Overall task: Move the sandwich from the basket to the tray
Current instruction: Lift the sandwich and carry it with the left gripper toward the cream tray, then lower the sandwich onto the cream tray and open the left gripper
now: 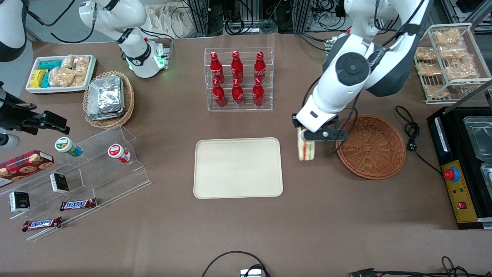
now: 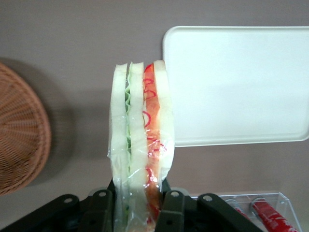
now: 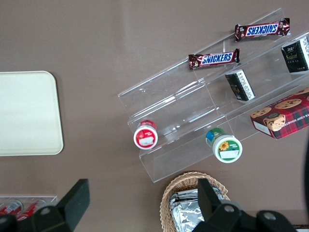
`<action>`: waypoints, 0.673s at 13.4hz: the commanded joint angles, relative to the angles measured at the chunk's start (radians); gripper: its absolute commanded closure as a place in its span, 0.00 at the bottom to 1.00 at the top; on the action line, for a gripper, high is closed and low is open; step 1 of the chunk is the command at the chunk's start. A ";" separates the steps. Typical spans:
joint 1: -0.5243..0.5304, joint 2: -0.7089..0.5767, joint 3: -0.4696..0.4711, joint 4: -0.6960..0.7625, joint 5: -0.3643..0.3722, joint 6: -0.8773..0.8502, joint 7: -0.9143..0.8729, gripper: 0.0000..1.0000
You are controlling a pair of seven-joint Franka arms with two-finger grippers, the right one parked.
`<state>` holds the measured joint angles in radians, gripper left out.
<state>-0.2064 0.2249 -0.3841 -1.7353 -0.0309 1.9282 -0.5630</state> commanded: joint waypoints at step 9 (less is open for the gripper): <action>-0.154 0.396 0.004 0.252 0.100 0.165 -0.137 0.84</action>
<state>-0.3303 0.5611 -0.3858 -1.5359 0.0483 2.0660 -0.6776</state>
